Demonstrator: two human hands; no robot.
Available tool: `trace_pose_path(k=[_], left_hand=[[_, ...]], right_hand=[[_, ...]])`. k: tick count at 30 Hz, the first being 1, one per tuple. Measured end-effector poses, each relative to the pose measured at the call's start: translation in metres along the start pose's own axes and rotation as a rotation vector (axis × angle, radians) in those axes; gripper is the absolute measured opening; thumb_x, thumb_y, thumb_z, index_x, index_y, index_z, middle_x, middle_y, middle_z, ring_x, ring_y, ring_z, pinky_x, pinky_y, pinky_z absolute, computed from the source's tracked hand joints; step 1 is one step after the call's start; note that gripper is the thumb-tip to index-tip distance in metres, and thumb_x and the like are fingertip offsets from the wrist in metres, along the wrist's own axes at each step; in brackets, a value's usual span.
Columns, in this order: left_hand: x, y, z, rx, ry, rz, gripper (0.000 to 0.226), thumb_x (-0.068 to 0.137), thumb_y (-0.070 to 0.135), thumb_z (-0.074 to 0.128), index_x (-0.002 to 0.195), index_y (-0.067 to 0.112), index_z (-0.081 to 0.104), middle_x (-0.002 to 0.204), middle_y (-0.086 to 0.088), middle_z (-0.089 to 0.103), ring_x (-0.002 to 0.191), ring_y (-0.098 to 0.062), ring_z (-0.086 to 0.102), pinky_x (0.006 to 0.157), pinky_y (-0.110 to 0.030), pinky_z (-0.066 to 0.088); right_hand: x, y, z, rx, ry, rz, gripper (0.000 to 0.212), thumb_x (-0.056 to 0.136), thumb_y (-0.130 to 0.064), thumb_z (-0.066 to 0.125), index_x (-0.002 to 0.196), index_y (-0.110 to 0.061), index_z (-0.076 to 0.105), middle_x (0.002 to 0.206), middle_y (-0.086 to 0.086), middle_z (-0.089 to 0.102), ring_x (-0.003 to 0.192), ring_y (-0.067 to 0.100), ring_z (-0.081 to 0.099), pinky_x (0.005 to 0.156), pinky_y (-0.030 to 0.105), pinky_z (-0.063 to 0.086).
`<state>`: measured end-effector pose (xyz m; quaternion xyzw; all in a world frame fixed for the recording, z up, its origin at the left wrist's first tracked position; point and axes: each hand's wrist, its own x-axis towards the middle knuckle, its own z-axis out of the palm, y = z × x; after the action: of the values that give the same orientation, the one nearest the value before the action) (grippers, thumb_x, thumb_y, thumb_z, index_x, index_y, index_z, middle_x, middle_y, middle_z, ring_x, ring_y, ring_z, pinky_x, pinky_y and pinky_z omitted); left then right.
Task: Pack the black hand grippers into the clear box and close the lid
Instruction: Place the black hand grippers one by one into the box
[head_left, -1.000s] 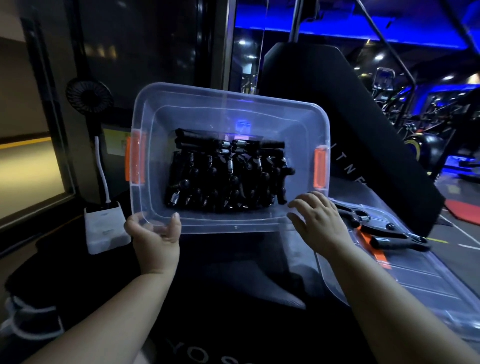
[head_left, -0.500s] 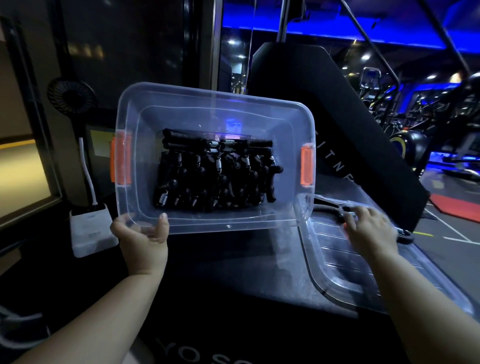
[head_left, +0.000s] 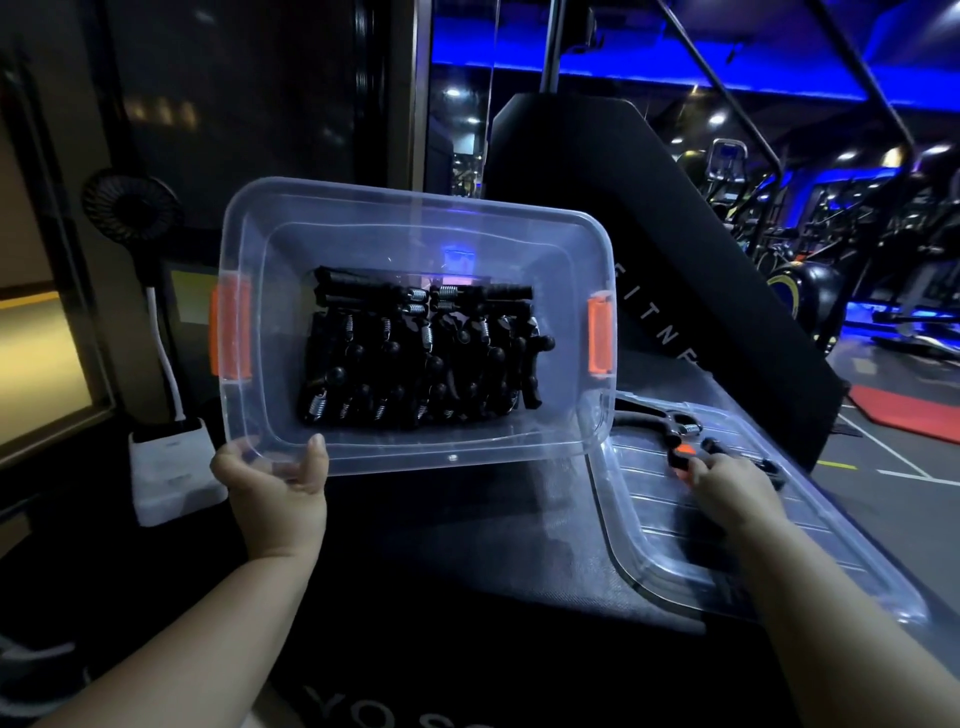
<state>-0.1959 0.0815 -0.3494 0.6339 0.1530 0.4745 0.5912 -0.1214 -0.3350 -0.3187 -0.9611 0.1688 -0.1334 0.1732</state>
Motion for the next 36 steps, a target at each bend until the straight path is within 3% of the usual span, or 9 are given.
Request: trace_pose_path(k=[7, 13, 17, 19, 21, 23, 26, 30, 36], left_hand=[[0.000, -0.001, -0.001, 0.004, -0.008, 0.001, 0.062, 0.084, 0.019, 0.068, 0.126, -0.003, 0.029, 0.069, 0.003, 0.050, 0.069, -0.021, 0.050, 0.074, -0.030, 0.037], [0.001, -0.002, 0.000, 0.017, -0.013, 0.004, 0.062, 0.084, 0.020, 0.068, 0.127, -0.003, 0.028, 0.069, 0.008, 0.049, 0.065, -0.017, 0.049, 0.074, -0.032, 0.038], [0.001, -0.002, 0.000, 0.012, -0.015, -0.006, 0.063, 0.084, 0.019, 0.068, 0.128, -0.003, 0.028, 0.071, 0.005, 0.050, 0.064, -0.013, 0.048, 0.074, -0.032, 0.039], [0.001, -0.002, 0.000, 0.005, -0.011, -0.005, 0.064, 0.084, 0.020, 0.068, 0.128, -0.003, 0.027, 0.075, -0.005, 0.055, 0.070, -0.020, 0.052, 0.075, -0.033, 0.039], [0.001, -0.001, -0.001, 0.003, -0.002, -0.008, 0.064, 0.084, 0.020, 0.069, 0.128, -0.004, 0.028, 0.076, -0.006, 0.055, 0.075, -0.022, 0.053, 0.074, -0.032, 0.039], [0.002, -0.001, 0.000, 0.009, 0.001, -0.012, 0.064, 0.084, 0.020, 0.069, 0.128, -0.003, 0.028, 0.071, 0.003, 0.051, 0.074, -0.022, 0.053, 0.074, -0.032, 0.039], [0.002, -0.001, 0.000, 0.006, -0.002, -0.011, 0.063, 0.083, 0.020, 0.069, 0.127, -0.003, 0.029, 0.073, 0.002, 0.051, 0.073, -0.022, 0.053, 0.073, -0.032, 0.039], [0.002, -0.002, 0.000, 0.000, -0.009, -0.013, 0.063, 0.083, 0.021, 0.069, 0.126, -0.003, 0.029, 0.078, -0.008, 0.056, 0.071, -0.021, 0.054, 0.071, -0.032, 0.039], [0.002, -0.003, 0.000, 0.026, -0.007, 0.000, 0.063, 0.083, 0.021, 0.069, 0.126, -0.003, 0.029, 0.069, 0.006, 0.050, 0.065, -0.016, 0.050, 0.071, -0.032, 0.039]], right_hand=[[-0.019, -0.004, 0.001, 0.041, 0.051, 0.000, 0.043, 0.091, -0.054, 0.045, 0.100, -0.015, 0.057, 0.098, 0.012, 0.064, 0.087, 0.028, 0.055, 0.069, 0.032, 0.036], [-0.026, -0.010, -0.002, 0.030, 0.150, 0.087, 0.048, 0.083, -0.066, 0.048, 0.094, -0.018, 0.049, 0.096, 0.007, 0.065, 0.094, 0.029, 0.059, 0.080, 0.040, 0.043], [-0.023, -0.018, -0.006, -0.107, 0.142, 0.147, 0.064, 0.075, -0.068, 0.056, 0.120, -0.023, 0.047, 0.126, 0.009, 0.054, 0.120, 0.030, 0.046, 0.095, 0.052, 0.034], [-0.018, -0.020, -0.008, -0.145, 0.031, 0.188, 0.072, 0.074, -0.064, 0.056, 0.135, -0.031, 0.038, 0.140, 0.010, 0.040, 0.131, 0.032, 0.033, 0.100, 0.054, 0.031], [-0.012, -0.021, -0.009, -0.097, -0.099, 0.215, 0.069, 0.076, -0.053, 0.054, 0.139, -0.035, 0.034, 0.141, 0.013, 0.036, 0.130, 0.036, 0.030, 0.101, 0.051, 0.031], [-0.008, -0.022, -0.009, -0.111, -0.192, 0.207, 0.065, 0.075, -0.044, 0.049, 0.137, -0.034, 0.036, 0.132, 0.015, 0.044, 0.125, 0.036, 0.035, 0.102, 0.048, 0.034], [-0.004, -0.024, -0.014, -0.161, -0.153, 0.201, 0.067, 0.070, -0.044, 0.051, 0.135, -0.035, 0.038, 0.128, 0.012, 0.049, 0.123, 0.032, 0.041, 0.099, 0.047, 0.033], [0.000, -0.027, -0.019, -0.324, -0.126, 0.152, 0.070, 0.073, -0.066, 0.052, 0.136, -0.038, 0.038, 0.131, 0.005, 0.055, 0.121, 0.027, 0.048, 0.094, 0.043, 0.030], [0.002, -0.032, -0.006, -0.433, -0.042, 0.191, 0.067, 0.072, -0.081, 0.048, 0.109, -0.028, 0.064, 0.119, 0.000, 0.064, 0.112, 0.021, 0.057, 0.101, 0.042, 0.025]])
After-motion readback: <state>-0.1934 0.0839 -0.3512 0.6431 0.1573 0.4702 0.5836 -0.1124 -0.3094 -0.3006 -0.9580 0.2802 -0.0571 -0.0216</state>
